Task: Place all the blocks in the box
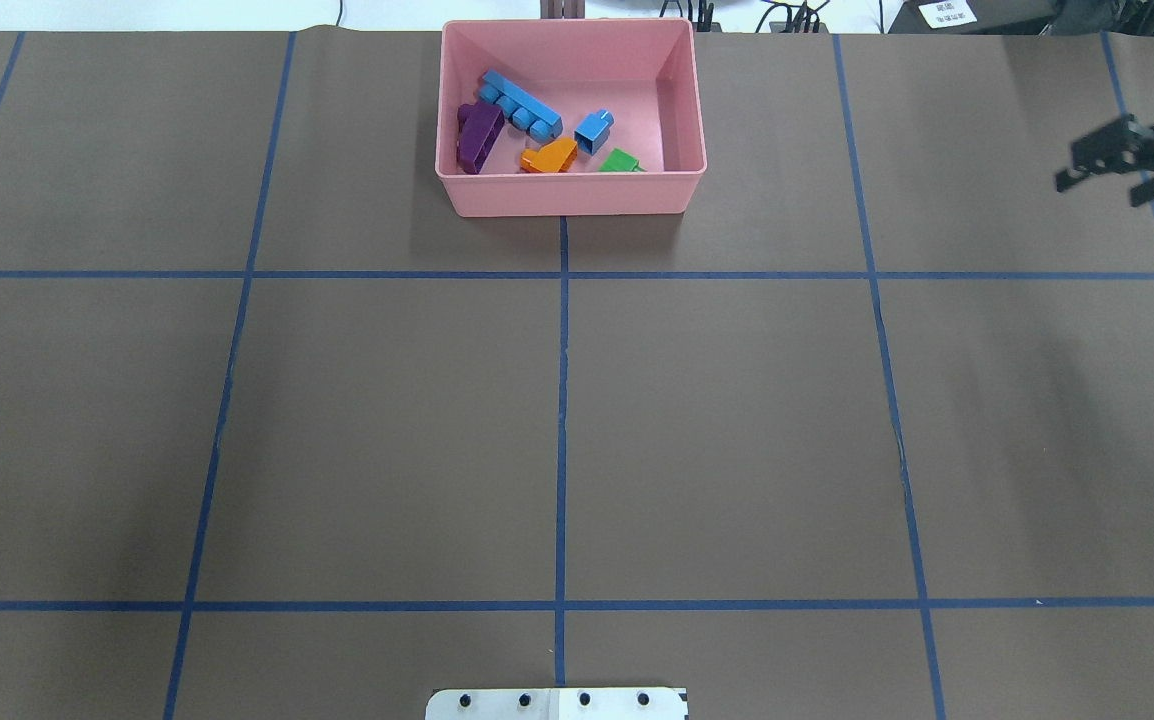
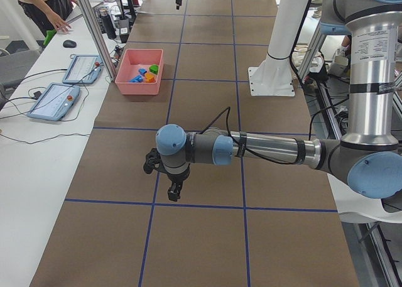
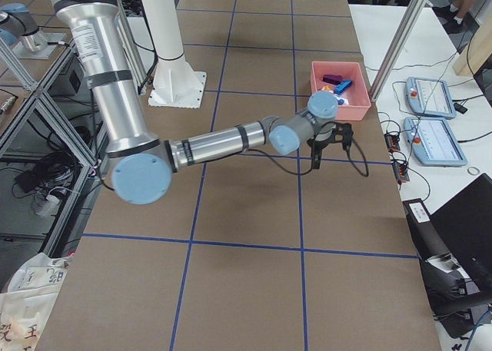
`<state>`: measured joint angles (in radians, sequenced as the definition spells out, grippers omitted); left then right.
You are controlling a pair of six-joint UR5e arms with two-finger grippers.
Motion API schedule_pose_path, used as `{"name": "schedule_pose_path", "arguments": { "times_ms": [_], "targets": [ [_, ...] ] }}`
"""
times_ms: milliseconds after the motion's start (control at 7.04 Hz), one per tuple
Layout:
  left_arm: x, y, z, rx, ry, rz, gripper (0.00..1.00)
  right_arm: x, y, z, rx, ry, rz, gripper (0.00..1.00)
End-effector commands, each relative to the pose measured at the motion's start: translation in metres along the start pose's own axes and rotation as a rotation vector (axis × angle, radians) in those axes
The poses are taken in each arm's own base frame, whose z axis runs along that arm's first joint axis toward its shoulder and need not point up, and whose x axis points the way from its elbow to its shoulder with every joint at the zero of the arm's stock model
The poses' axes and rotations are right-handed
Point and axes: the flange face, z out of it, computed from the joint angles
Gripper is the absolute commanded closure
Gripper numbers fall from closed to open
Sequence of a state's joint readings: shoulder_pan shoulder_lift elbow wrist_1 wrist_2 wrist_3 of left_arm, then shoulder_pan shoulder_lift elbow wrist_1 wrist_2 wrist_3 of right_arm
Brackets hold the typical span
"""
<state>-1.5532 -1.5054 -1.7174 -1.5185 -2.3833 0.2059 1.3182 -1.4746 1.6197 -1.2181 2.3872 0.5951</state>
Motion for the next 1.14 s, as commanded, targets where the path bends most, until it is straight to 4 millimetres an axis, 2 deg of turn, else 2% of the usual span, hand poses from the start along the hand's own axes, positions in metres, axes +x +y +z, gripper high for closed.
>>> {"name": "schedule_pose_path", "arguments": {
  "times_ms": [0,142,284,426,569,711,853,995],
  "targets": [
    [-0.015,0.007,-0.001,0.001,0.0,-0.013,0.0,0.141,0.093,-0.023,-0.022,0.061,-0.05,0.0],
    [-0.022,0.01,0.005,-0.012,0.0,-0.03,0.0,0.168,0.115,-0.027,-0.028,0.072,-0.052,0.0],
    [-0.023,0.011,0.006,-0.014,0.0,-0.042,0.0,0.17,0.117,-0.024,-0.046,0.076,-0.038,0.0],
    [-0.022,0.012,0.006,-0.016,-0.001,-0.055,0.0,0.167,0.113,-0.021,-0.074,0.083,-0.014,0.0],
    [-0.018,0.009,0.003,-0.007,-0.002,-0.126,0.0,0.138,0.09,-0.022,-0.103,0.087,-0.019,0.0],
    [-0.018,0.008,0.002,-0.005,-0.002,-0.161,0.0,0.119,0.067,-0.036,-0.146,0.113,0.016,0.0],
    [-0.015,0.007,-0.001,0.0,-0.001,-0.161,0.0,0.13,0.068,-0.046,-0.154,0.127,-0.044,0.0],
    [-0.015,0.007,0.0,-0.001,-0.003,-0.16,0.0,0.131,0.066,-0.052,-0.169,0.129,-0.065,0.0]
  ]
}}
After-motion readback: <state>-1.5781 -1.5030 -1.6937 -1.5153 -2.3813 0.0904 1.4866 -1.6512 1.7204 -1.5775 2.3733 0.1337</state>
